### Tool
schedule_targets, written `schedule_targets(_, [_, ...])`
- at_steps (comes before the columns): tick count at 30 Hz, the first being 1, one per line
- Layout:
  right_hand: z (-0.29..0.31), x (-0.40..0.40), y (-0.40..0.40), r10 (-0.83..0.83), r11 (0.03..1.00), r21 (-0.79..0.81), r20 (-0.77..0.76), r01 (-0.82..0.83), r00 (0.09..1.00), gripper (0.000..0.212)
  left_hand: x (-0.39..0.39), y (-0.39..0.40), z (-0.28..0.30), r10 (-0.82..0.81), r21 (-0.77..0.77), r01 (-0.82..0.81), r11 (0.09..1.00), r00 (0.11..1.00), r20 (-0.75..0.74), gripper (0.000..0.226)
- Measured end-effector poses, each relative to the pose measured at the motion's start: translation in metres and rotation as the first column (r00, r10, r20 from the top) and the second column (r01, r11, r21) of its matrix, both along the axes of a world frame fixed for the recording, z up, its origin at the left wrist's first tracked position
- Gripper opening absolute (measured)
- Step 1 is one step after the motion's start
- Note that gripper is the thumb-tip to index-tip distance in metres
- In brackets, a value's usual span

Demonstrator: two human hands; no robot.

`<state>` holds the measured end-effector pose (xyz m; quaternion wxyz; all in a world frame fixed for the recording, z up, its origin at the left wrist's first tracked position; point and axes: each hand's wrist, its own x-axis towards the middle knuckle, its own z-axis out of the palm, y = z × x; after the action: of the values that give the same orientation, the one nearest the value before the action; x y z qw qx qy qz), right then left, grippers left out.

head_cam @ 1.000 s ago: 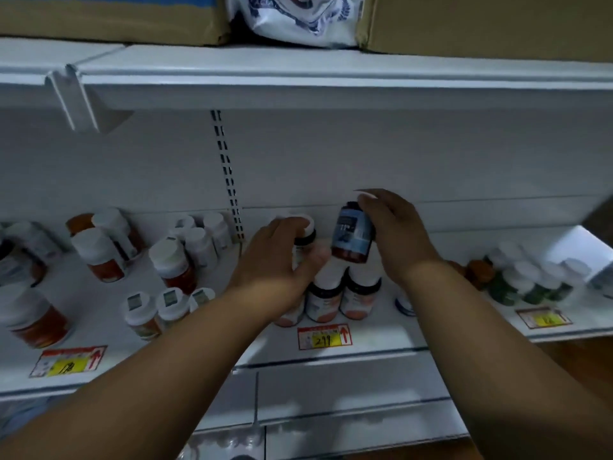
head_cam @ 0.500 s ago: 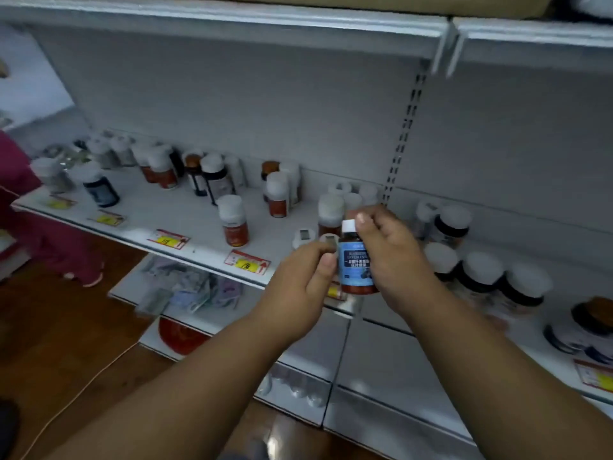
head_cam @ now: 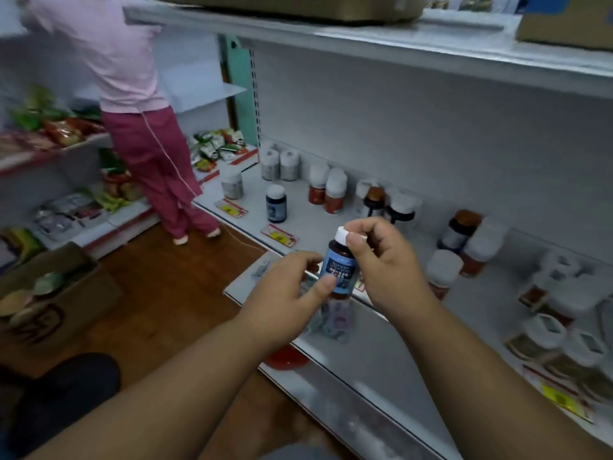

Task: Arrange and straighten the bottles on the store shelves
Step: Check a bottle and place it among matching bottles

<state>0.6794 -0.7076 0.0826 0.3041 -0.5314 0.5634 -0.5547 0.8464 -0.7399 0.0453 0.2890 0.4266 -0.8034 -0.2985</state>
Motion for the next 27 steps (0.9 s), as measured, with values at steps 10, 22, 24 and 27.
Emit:
schedule_targets(10, [-0.014, 0.019, -0.114, 0.005, 0.997, 0.070, -0.252, 0.013, 0.968, 0.007, 0.026, -0.121, -0.018, 0.018, -0.060, -0.009, 0.998, 0.989, 0.149, 0.065])
schedule_targets(22, [-0.050, 0.010, -0.218, -0.015, 0.980, 0.153, -0.572, 0.124, 0.820, 0.016, 0.032, -0.250, -0.029, 0.040, -0.382, 0.104, 0.918, 0.936, 0.350, 0.060])
schedule_targets(24, [-0.059, 0.013, -0.224, -0.029, 0.974, 0.160, -0.604, 0.157, 0.797, 0.021, 0.028, -0.270, -0.030, -0.029, -0.347, 0.200, 0.917, 0.897, 0.441, 0.067])
schedule_targets(27, [-0.067, 0.023, -0.226, -0.011, 0.941, 0.260, -0.617, 0.216, 0.787, 0.026, 0.021, -0.298, -0.031, -0.142, -0.245, 0.340, 0.908, 0.800, 0.582, 0.076])
